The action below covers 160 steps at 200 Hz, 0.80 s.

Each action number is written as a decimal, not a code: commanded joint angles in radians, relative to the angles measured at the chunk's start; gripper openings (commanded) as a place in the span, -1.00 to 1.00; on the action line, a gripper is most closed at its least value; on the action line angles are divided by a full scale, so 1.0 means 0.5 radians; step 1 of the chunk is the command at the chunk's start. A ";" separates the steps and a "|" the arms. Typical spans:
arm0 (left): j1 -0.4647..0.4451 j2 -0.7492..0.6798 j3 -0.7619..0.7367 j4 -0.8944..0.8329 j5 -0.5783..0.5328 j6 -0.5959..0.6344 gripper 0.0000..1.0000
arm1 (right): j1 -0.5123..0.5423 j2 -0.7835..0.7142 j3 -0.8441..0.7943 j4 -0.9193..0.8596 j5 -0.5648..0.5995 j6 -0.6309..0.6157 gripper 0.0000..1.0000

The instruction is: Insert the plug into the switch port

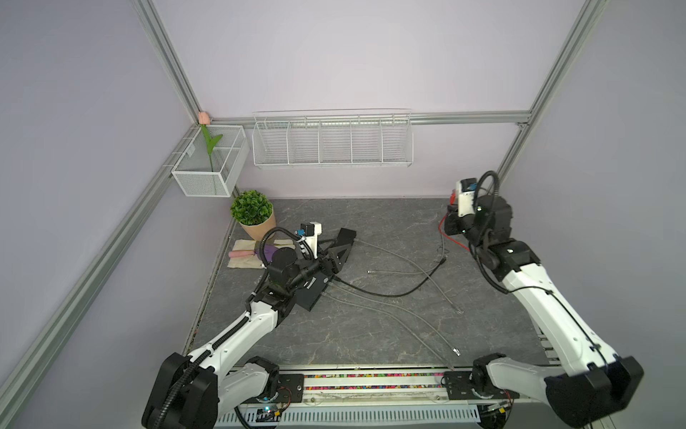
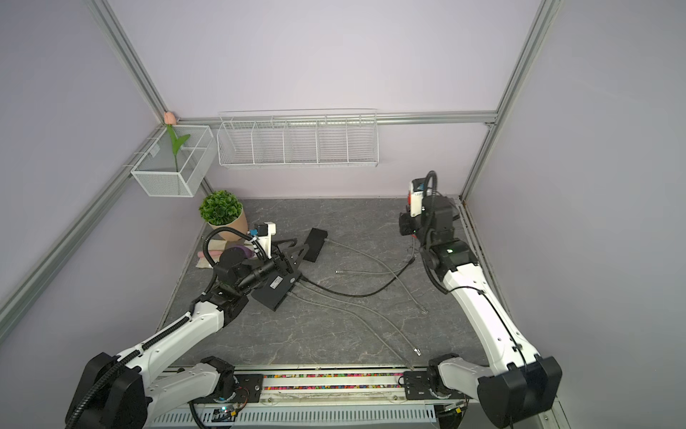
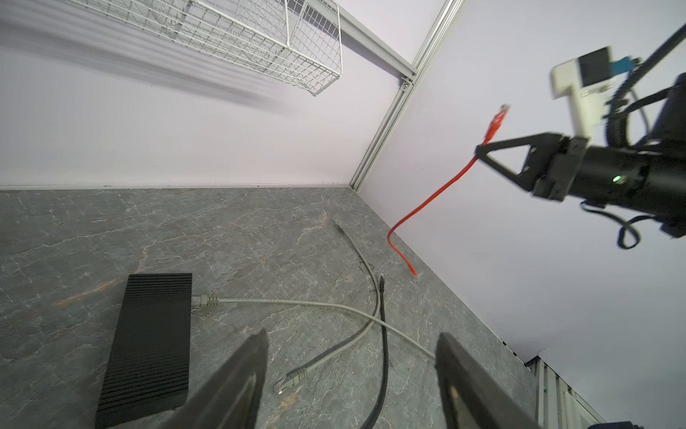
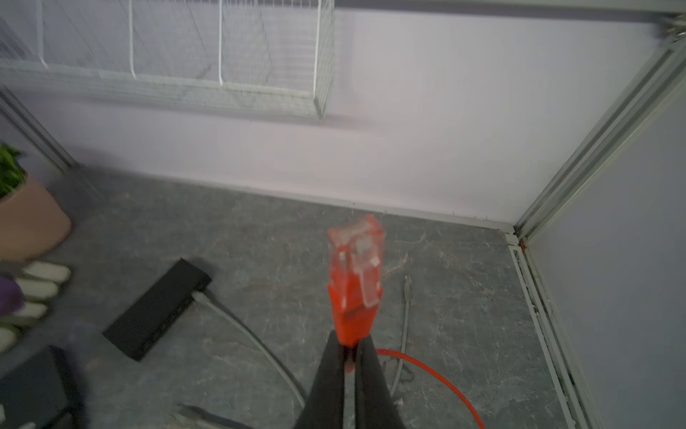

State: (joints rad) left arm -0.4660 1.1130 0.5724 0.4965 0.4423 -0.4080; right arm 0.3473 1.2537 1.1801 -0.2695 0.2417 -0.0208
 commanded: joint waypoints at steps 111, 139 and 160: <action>-0.011 0.406 -0.162 0.567 0.292 -0.079 0.35 | 0.539 0.430 -0.420 0.392 -0.651 -0.521 -0.85; -0.019 0.549 -0.127 0.666 0.323 -0.096 0.35 | 0.543 0.434 -0.413 0.364 -0.793 -0.554 -0.85; -0.044 0.611 -0.078 0.657 0.303 -0.075 0.35 | 0.551 0.436 -0.413 0.357 -0.805 -0.558 -0.85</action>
State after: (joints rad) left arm -0.4728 1.3930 0.4957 0.7582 0.5716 -0.4431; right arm 0.6163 1.4670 0.9833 -0.1131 -0.0624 -0.2646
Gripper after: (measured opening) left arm 0.675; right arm 0.075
